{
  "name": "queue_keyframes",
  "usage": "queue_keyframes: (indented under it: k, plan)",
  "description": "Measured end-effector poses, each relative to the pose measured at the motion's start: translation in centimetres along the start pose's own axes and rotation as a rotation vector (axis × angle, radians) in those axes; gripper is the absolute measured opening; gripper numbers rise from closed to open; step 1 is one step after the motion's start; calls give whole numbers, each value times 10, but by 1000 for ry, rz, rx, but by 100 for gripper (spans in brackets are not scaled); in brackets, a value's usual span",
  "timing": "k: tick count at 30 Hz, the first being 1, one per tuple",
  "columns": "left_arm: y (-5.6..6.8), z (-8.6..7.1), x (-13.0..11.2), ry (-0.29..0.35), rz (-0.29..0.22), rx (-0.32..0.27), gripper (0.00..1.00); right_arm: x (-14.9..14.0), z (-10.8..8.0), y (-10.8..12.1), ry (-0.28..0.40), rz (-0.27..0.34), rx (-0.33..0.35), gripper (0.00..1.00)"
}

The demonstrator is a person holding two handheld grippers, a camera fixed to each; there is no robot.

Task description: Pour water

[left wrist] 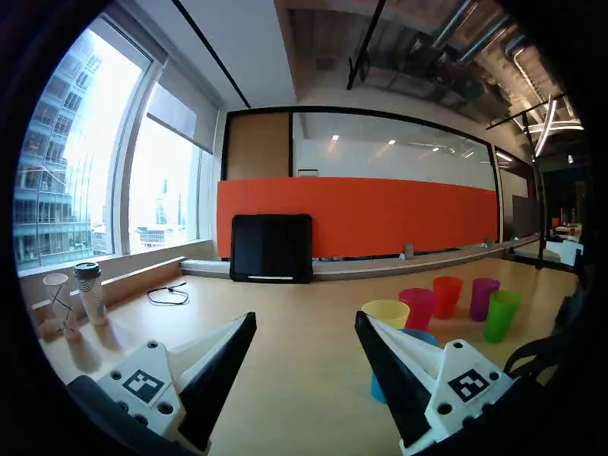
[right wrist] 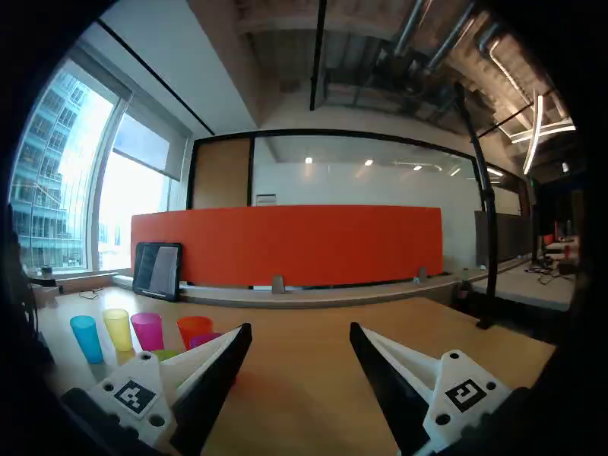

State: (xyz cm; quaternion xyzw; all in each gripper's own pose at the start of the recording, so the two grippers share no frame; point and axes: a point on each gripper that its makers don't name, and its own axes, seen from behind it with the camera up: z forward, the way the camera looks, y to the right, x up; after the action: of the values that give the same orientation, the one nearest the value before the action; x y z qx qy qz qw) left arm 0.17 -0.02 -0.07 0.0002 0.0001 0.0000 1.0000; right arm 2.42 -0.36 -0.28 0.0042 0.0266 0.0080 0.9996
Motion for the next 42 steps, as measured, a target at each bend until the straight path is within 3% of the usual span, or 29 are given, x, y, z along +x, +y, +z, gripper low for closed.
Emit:
queue_keyframes:
  k: [8, 15, 42]
  plan:
    - [-1, 0, -1, 0, 0, 0, 97, -11, 1, 5, -17, 23, -4, 100]
    - [-1, 0, -1, 0, 0, 0, 96, -21, 2, 9, -33, 0, -7, 100]
    - [0, 1, 0, 0, 0, 0, 97, -24, 2, 6, -51, -17, -3, 100]
